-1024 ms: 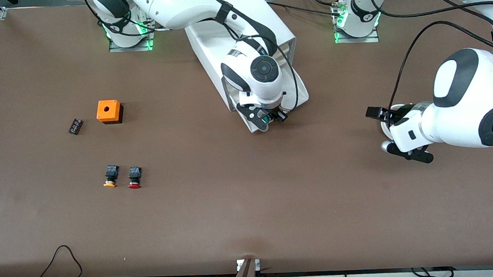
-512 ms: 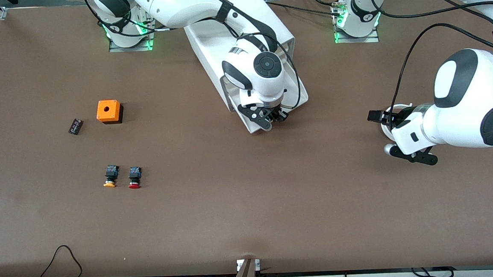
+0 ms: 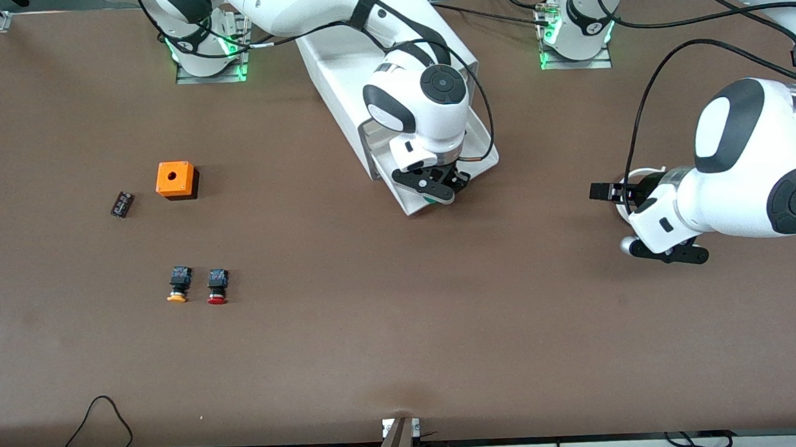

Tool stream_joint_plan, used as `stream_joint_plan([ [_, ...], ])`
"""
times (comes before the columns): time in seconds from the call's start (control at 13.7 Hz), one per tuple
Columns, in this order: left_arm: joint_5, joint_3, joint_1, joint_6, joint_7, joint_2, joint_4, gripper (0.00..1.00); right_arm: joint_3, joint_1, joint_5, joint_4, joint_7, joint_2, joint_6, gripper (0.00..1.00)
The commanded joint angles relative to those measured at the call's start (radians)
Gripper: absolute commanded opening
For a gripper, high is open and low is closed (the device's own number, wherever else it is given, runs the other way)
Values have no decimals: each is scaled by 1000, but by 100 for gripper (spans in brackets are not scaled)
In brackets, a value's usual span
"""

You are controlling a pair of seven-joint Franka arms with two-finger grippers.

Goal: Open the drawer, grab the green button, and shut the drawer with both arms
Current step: 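Push the drawer closed with the left gripper while the right gripper carries the button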

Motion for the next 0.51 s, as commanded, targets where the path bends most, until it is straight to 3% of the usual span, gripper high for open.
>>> stream_joint_plan([
  [0.0, 30, -3, -15, 17, -40, 11, 14, 100, 1, -86, 31, 3, -191, -69, -48, 10],
  [0.44, 16, -8, -44, 191, -196, 5, -123, 100, 0, -267, 59, -6, -697, -153, -180, 0],
])
